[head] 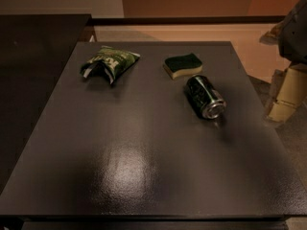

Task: Place green can upright

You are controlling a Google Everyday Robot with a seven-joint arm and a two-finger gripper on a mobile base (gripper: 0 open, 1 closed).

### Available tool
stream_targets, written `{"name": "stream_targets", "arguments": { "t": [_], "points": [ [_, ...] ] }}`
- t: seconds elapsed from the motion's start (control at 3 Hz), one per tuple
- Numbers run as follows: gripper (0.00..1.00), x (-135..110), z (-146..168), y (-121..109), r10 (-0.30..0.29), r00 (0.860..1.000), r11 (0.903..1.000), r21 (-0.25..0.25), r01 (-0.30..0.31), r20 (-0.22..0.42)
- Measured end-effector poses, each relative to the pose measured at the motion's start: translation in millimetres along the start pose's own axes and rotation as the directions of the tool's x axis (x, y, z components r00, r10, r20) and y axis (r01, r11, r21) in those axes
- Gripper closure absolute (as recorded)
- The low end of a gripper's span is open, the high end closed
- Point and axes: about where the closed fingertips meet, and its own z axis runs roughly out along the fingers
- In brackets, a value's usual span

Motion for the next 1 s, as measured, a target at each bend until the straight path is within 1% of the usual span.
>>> {"name": "stream_targets", "arguments": {
  "t": [0.67,1.0],
  "points": [
    [0.00,-3.0,-0.8,-2.4,0.009,1.000,1.0000,-0.002,-0.009,-0.002],
    [0.00,-22.5,13.9,-12.9,0.061,0.998,0.9979,-0.023,-0.061,0.005]
  ]
}}
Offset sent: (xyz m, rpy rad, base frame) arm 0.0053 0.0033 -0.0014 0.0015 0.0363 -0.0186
